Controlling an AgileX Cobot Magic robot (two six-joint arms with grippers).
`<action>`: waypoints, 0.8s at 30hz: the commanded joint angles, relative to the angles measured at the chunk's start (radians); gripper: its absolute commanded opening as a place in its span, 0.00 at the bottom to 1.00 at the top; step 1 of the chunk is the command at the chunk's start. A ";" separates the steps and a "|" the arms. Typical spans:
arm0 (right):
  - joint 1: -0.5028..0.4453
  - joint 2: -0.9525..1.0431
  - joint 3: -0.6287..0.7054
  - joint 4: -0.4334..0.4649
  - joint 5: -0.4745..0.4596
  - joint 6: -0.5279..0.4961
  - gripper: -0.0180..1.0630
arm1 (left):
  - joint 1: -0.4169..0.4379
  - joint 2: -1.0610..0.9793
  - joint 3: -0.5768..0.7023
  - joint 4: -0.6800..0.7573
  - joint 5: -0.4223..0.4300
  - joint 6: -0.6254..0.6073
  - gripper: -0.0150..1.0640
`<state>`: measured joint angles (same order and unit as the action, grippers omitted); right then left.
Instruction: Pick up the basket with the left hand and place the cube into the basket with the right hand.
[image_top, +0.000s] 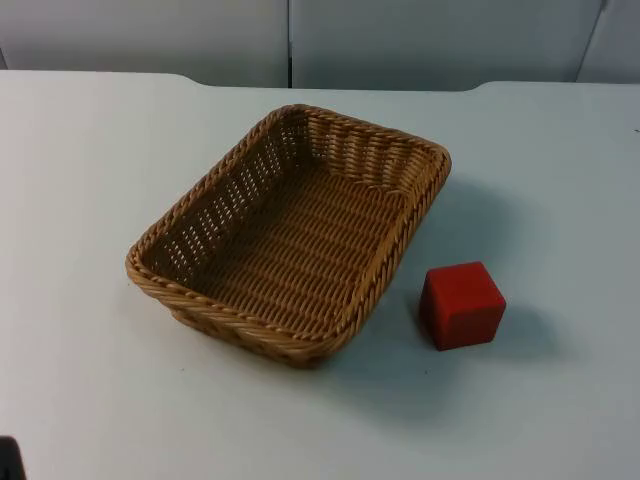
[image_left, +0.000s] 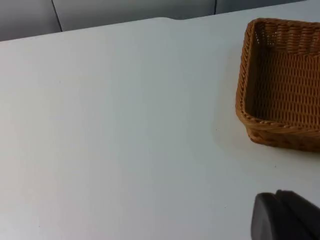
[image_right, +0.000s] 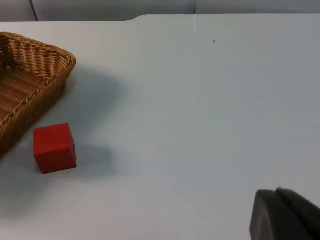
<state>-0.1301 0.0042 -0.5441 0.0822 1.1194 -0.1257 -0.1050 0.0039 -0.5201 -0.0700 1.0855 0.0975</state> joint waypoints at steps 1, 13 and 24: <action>0.002 -0.004 0.001 0.002 -0.010 -0.005 0.02 | -0.008 -0.004 0.006 -0.004 -0.010 -0.004 0.01; 0.002 -0.004 0.001 0.002 -0.010 -0.005 0.02 | -0.008 0.595 -0.288 -0.571 0.021 0.300 0.01; 0.002 -0.004 0.001 0.002 -0.010 -0.005 0.02 | -0.012 1.295 -0.458 -1.040 -0.005 0.792 0.23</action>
<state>-0.1301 0.0042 -0.5441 0.0822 1.1194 -0.1257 -0.1070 1.1975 -0.9469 -0.9652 1.0907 0.7674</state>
